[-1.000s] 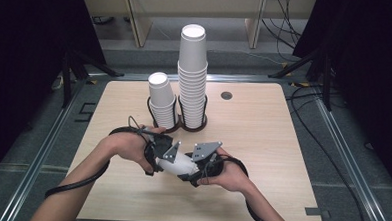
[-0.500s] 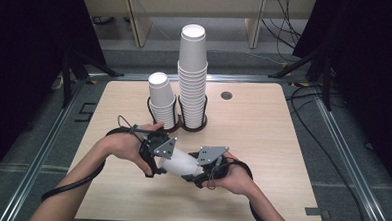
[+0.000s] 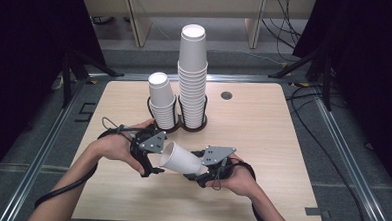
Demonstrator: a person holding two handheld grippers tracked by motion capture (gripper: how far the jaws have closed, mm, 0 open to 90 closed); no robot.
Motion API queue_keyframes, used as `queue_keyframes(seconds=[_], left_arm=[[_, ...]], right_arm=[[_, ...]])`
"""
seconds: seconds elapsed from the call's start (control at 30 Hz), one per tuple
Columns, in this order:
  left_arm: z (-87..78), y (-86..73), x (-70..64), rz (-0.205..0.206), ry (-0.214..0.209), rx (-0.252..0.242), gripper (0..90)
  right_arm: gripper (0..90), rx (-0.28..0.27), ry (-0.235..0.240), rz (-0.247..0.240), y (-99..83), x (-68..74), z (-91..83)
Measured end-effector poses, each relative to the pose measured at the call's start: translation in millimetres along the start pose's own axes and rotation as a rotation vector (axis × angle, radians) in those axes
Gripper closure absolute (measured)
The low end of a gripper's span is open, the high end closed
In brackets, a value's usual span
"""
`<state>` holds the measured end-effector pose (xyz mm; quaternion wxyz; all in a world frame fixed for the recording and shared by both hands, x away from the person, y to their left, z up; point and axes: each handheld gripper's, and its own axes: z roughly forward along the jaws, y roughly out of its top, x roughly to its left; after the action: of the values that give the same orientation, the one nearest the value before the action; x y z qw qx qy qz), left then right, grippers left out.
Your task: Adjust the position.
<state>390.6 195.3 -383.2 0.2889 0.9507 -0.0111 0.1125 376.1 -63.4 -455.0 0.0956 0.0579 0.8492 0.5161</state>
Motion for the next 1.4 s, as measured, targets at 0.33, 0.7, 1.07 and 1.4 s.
queue_keyframes(seconds=[0.33, 0.7, 1.07, 1.4], left_arm=[[13.2, -17.8, -2.6, -0.137, 0.006, -0.242, 0.0], [19.0, -17.2, -2.8, -0.176, -0.051, -0.327, 0.0], [18.0, -12.0, -1.2, -0.18, -0.063, -0.349, 0.0], [16.4, -9.1, 0.5, -0.17, -0.06, -0.354, 3.2]], right_arm=[[27.2, -0.077, -0.007, 0.029, -1.8, -3.3, -9.4], [27.1, -0.083, 0.007, 0.01, -1.2, -4.1, -8.3], [26.9, -0.094, 0.013, 0.008, -0.2, -2.5, -6.1], [26.8, -0.094, 0.014, -0.002, -0.2, -2.5, -4.1]])
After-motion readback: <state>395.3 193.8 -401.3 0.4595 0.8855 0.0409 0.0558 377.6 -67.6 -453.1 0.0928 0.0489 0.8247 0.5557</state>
